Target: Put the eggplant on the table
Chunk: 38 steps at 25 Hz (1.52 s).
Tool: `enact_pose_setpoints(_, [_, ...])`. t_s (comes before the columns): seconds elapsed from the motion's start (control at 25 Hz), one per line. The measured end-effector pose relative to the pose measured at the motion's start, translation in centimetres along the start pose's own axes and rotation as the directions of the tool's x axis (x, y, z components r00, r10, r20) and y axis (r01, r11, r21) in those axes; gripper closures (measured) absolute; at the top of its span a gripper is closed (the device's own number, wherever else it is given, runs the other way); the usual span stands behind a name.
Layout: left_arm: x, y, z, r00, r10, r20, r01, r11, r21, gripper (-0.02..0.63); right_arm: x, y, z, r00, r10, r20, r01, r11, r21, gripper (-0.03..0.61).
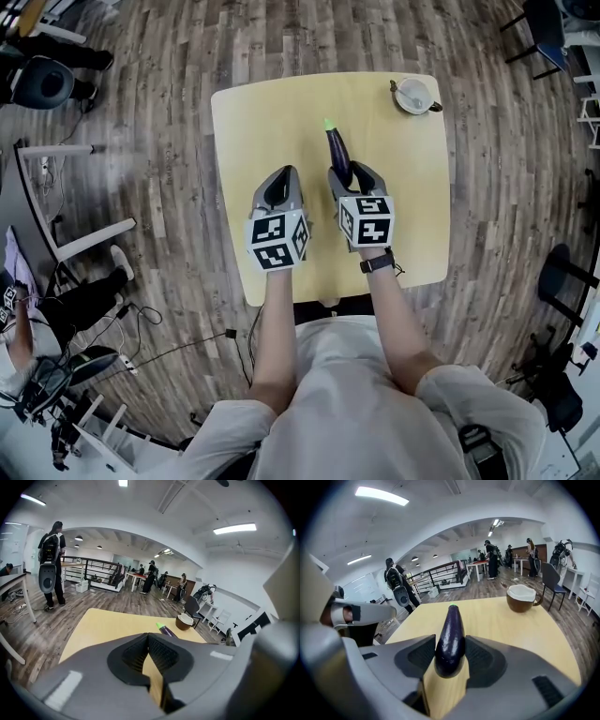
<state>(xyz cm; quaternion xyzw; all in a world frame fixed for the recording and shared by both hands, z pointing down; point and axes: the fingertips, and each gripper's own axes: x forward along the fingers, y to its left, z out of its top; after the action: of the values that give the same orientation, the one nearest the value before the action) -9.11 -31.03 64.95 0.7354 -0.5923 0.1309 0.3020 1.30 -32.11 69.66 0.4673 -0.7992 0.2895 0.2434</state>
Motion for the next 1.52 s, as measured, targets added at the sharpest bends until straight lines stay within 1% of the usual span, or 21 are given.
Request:
enact_pose_setpoints(0.24, [0.5,0.4,-1.0,1.0,0.007,-0.019,-0.007,1.0,-0.006,0.604,1.5,0.1,-1.9,0.999,0.011,-0.037,-0.012,1.0,-0.01,0.379])
enact_pose_setpoints(0.64, [1.1,1.4,-1.9,0.999,0.024,-0.042,-0.024,1.0,-0.011,0.604,3.6,0.1,-3.5,0.997,0.005,-0.074,-0.007,0.999,-0.032,0.379])
enact_pose_setpoints(0.88, [0.9,1.5,-2.5,0.999,0.028,-0.046,-0.028,1.0,-0.012,0.604,4.0,0.1,-3.6,0.998,0.002,-0.067,-0.005,0.999,-0.044,0.377])
enact_pose_setpoints(1.12, [0.8,1.1,-2.7,0.998,0.029,-0.048,-0.03,1.0,-0.009,0.604,4.1,0.2,-3.9,0.997,0.025,-0.074,-0.028,0.999,-0.037,0.374])
enact_pose_setpoints(1.32, [0.5,1.1,-2.5,0.999,0.025,-0.044,-0.025,1.0,-0.003,0.604,3.7,1.0,-3.5,0.998,0.055,-0.042,-0.056,0.998,-0.042,0.354])
enact_pose_setpoints(1.52, [0.1,1.1,-2.2,0.999,0.031,-0.032,-0.031,0.999,-0.01,0.604,2.7,1.4,-2.7,0.998,0.058,-0.021,-0.06,0.996,-0.062,0.341])
